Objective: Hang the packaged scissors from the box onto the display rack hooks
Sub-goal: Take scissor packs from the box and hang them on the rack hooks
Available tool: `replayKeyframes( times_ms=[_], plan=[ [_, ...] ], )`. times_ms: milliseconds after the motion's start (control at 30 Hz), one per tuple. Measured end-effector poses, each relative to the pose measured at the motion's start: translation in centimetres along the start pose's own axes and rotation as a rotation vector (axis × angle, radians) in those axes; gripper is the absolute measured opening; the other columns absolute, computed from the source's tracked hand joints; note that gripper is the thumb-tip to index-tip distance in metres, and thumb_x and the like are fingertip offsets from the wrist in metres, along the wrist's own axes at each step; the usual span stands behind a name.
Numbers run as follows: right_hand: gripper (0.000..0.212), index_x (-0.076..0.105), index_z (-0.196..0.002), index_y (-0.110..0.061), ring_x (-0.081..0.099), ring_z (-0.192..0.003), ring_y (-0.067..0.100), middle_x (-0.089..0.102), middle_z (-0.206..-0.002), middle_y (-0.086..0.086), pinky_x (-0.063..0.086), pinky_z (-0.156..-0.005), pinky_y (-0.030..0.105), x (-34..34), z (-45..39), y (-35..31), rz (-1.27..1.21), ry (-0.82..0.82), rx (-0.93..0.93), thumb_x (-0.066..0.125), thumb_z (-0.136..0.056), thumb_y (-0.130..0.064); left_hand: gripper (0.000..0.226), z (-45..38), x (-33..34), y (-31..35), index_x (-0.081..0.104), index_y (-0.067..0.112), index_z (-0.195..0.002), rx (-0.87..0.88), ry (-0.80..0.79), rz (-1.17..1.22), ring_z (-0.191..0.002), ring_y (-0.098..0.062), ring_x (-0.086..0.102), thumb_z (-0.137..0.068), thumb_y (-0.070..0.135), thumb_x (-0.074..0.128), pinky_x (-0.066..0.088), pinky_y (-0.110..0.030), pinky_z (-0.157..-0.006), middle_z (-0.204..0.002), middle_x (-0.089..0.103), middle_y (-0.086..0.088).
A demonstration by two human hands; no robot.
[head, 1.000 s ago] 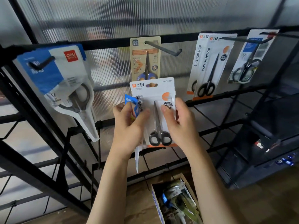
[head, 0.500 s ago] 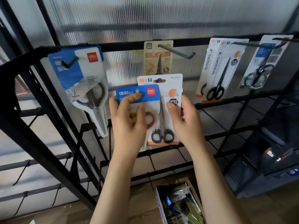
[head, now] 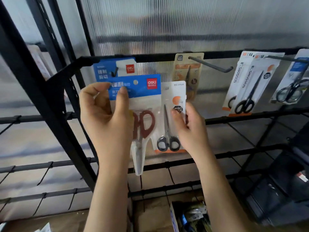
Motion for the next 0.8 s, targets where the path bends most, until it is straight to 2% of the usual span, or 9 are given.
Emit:
replayKeyframes(
  times_ms=[67,233,333,500,600,667,800],
  plan=[
    [0.020,0.056,-0.115,-0.009,0.060,-0.098,-0.005,0.064,-0.105,-0.011,0.047,-0.082,0.013,0.4,-0.3,-0.2,0.009,-0.002,-0.007,0.050,-0.097,-0.017,0.019,-0.4,-0.5,0.7,0.047,0.017,-0.094,0.024,0.024,-0.034,-0.058,0.002,0.053,-0.090,0.004,0.060,0.045,-0.014,-0.056,-0.067,0.057,0.014],
    [0.017,0.055,-0.110,-0.007,0.063,-0.092,0.004,0.067,-0.103,0.000,0.052,-0.077,0.022,0.9,-0.8,-0.8,0.004,0.001,-0.017,0.049,-0.097,-0.016,0.023,-0.9,-0.9,1.9,0.049,0.013,-0.107,0.073,0.043,-0.032,-0.059,0.002,0.056,-0.090,0.003,0.060,0.044,-0.012,-0.058,-0.069,0.060,0.010],
    [0.018,0.055,-0.111,-0.007,0.062,-0.093,0.000,0.066,-0.104,-0.002,0.052,-0.078,0.019,1.2,-1.0,-0.8,0.021,0.009,-0.018,0.049,-0.097,-0.015,0.021,-1.7,-1.4,1.8,0.054,0.017,-0.106,0.069,0.059,-0.036,-0.057,0.001,0.052,-0.089,0.006,0.061,0.043,-0.014,-0.057,-0.069,0.059,0.009],
    [0.016,0.055,-0.106,-0.001,0.059,-0.091,-0.010,0.067,-0.105,0.000,0.044,-0.074,0.006,1.4,-1.0,-0.8,0.030,0.027,-0.024,0.050,-0.096,-0.011,0.020,-2.5,-1.5,1.6,0.057,0.020,-0.105,0.045,0.039,-0.028,-0.060,0.001,0.052,-0.089,0.009,0.062,0.044,-0.014,-0.059,-0.069,0.058,0.009],
    [0.018,0.055,-0.109,0.000,0.057,-0.095,-0.014,0.065,-0.109,-0.002,0.043,-0.074,0.002,1.9,-1.1,-0.7,0.023,0.011,-0.011,0.050,-0.096,-0.012,0.021,-2.4,-1.5,1.5,0.056,0.020,-0.106,0.065,0.037,-0.038,-0.057,0.001,0.050,-0.089,0.008,0.062,0.042,-0.014,-0.057,-0.067,0.055,0.010],
    [0.018,0.055,-0.108,0.001,0.057,-0.094,-0.016,0.063,-0.105,-0.008,0.042,-0.073,0.002,1.9,-1.2,-0.6,0.023,0.013,-0.009,0.050,-0.096,-0.012,0.022,-2.3,-1.7,1.5,0.056,0.021,-0.105,0.081,0.057,-0.039,-0.057,0.001,0.047,-0.089,0.008,0.062,0.041,-0.015,-0.057,-0.067,0.053,0.009],
    [0.017,0.056,-0.107,0.001,0.057,-0.094,-0.015,0.064,-0.103,-0.009,0.041,-0.075,0.002,1.8,-1.1,-0.6,0.021,0.032,-0.017,0.050,-0.096,-0.011,0.021,-2.4,-2.6,1.4,0.056,0.017,-0.106,0.103,0.121,-0.033,-0.059,0.002,0.047,-0.088,0.007,0.062,0.042,-0.013,-0.061,-0.065,0.054,0.017]
  ],
)
Point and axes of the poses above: each hand's wrist, its own z-axis away from the middle knuckle, its own x-axis out of the palm, y = z × x, the point moved 9 cm from there along -z, towards the middle knuckle
